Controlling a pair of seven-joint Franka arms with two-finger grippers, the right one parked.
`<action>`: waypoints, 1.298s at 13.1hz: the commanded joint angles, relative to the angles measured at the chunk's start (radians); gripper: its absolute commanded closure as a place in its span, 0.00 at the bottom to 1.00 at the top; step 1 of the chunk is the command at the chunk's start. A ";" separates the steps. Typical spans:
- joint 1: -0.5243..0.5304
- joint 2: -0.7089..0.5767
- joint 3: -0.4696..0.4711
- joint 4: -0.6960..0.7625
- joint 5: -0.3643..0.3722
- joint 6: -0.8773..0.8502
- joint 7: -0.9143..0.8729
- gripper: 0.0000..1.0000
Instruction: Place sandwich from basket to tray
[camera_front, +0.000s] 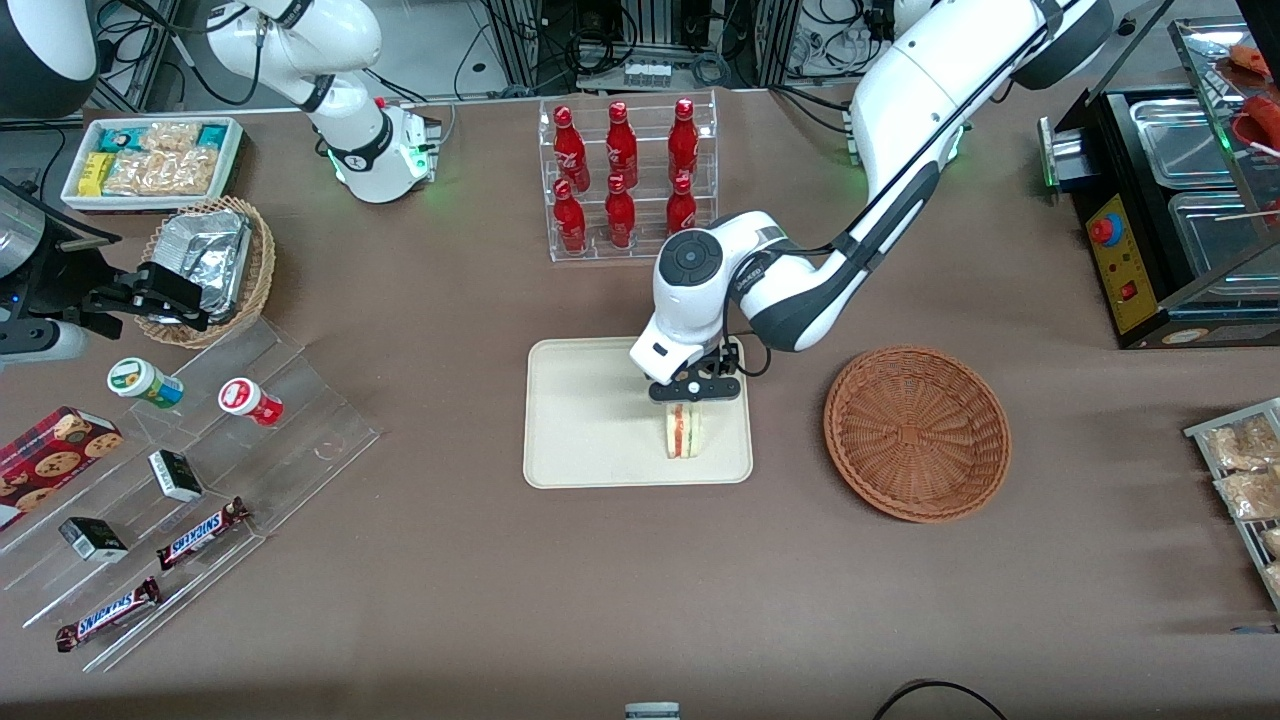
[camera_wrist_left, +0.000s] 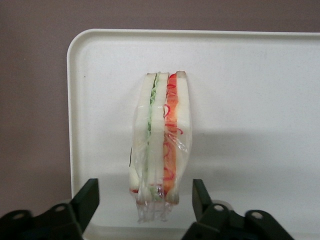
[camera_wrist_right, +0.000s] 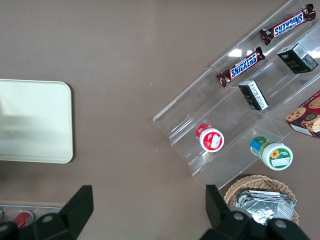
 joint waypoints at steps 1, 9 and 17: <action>-0.004 -0.028 -0.007 0.023 0.009 -0.063 -0.030 0.01; 0.051 -0.249 -0.008 0.031 -0.101 -0.254 0.001 0.01; 0.149 -0.451 -0.001 0.083 -0.236 -0.370 0.086 0.01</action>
